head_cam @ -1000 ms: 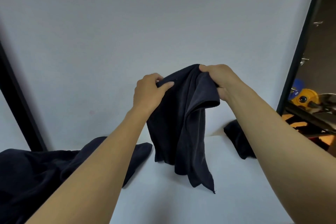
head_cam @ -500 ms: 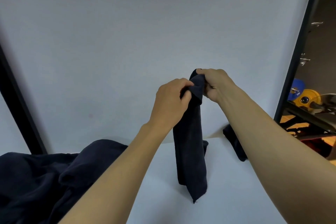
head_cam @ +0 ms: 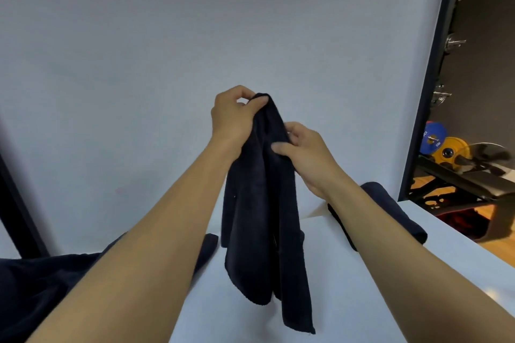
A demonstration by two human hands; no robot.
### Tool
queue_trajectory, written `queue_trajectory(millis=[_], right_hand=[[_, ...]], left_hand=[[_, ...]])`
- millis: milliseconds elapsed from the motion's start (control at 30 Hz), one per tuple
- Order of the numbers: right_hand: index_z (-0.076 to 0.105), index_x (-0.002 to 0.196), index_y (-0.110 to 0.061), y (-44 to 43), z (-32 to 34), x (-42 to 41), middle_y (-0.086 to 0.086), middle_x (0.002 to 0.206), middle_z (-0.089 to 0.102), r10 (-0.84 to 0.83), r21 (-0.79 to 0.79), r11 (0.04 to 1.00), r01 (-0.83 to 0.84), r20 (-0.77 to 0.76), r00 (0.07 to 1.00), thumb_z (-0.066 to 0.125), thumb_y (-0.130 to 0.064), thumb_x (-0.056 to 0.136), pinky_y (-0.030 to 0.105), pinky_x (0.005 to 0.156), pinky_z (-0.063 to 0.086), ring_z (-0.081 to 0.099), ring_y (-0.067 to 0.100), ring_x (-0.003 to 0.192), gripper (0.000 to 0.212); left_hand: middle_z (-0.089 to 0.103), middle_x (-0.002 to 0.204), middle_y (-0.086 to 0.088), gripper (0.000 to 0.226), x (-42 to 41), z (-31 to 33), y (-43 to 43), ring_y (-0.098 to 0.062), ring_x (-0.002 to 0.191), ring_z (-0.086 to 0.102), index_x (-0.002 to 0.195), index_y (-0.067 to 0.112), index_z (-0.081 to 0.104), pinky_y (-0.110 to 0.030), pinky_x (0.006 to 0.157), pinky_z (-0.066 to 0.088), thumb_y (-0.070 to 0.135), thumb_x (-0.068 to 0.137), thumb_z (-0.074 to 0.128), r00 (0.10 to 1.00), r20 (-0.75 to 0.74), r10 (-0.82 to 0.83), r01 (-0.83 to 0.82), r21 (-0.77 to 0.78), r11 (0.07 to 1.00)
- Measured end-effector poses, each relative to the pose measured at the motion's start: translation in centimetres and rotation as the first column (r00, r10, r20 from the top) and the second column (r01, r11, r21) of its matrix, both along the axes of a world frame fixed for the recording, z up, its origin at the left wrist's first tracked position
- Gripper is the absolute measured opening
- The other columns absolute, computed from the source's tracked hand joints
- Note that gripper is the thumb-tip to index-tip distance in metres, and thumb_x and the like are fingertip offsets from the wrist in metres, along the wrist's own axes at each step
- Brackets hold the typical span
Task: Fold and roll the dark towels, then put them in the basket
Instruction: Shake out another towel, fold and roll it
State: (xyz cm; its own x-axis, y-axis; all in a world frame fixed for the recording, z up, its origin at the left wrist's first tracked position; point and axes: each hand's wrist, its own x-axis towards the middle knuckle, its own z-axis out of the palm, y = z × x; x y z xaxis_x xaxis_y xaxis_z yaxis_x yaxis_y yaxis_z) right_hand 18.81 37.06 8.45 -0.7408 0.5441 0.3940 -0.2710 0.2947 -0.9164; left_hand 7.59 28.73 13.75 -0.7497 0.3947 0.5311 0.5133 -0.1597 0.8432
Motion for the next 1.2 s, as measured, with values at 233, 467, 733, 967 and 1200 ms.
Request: queue_trajectory(millis=[233,467,733,967,1200], right_hand=[[0.042,0.067,-0.012,3.8,-3.5,1.0,0.004,0.068,0.050,-0.325,0.436,0.890,0.136,0.395,0.859,0.047,-0.008,0.088,0.025,0.054,0.033,0.044,0.016,0.061,0.022],[0.062,0.092,-0.007,7.8,-2.4,2.8,0.007,0.088,0.066,-0.573,0.595,0.727,0.342,0.252,0.780,0.050,-0.015,0.092,0.035,0.070,0.046,0.060,0.027,0.084,0.014],[0.074,0.088,-0.009,2.6,5.9,-0.6,0.011,0.079,0.073,-0.038,0.238,0.971,-0.014,0.213,0.976,0.070,-0.015,0.085,0.029,0.062,0.053,0.067,0.018,0.069,0.008],[0.062,0.116,-0.019,1.7,4.7,-0.8,0.000,0.105,0.073,0.081,0.056,0.994,-0.092,0.166,0.983,0.077,-0.022,0.079,0.034,0.078,0.058,0.072,0.015,0.092,0.040],[0.053,0.071,-0.008,2.6,-2.2,-0.2,0.002,0.068,0.055,-0.099,0.243,0.970,-0.022,0.476,0.874,0.053,-0.015,0.082,0.031,0.062,0.040,0.050,0.020,0.064,0.013]], left_hand=[[0.066,0.085,-0.003,0.017,-5.1,1.0,-3.8,-0.017,0.071,0.061,0.069,0.021,0.064,-0.024,0.054,0.045,0.024,0.079,0.077,0.979,0.039,0.200,-0.199,-0.027,0.980],[0.066,0.093,-0.011,0.014,-11.3,-0.2,-10.3,-0.027,0.078,0.064,0.077,0.017,0.065,-0.042,0.076,0.059,0.026,0.082,0.074,0.845,0.072,0.530,-0.521,-0.114,0.846],[0.064,0.110,0.008,0.053,-2.2,0.6,-5.4,-0.009,0.100,0.063,0.121,0.029,0.059,-0.028,0.087,0.051,0.036,0.074,0.082,0.957,-0.160,-0.244,0.123,-0.539,0.833],[0.067,0.073,-0.007,0.017,-0.9,1.2,-1.3,-0.020,0.066,0.064,0.081,0.006,0.067,-0.036,0.069,0.055,0.022,0.081,0.072,0.949,-0.272,-0.160,0.053,-0.362,0.931],[0.071,0.084,-0.009,0.029,-2.8,2.8,-1.6,-0.022,0.077,0.069,0.082,0.003,0.067,-0.034,0.072,0.058,0.032,0.083,0.073,0.985,-0.167,0.035,-0.054,-0.111,0.992]])
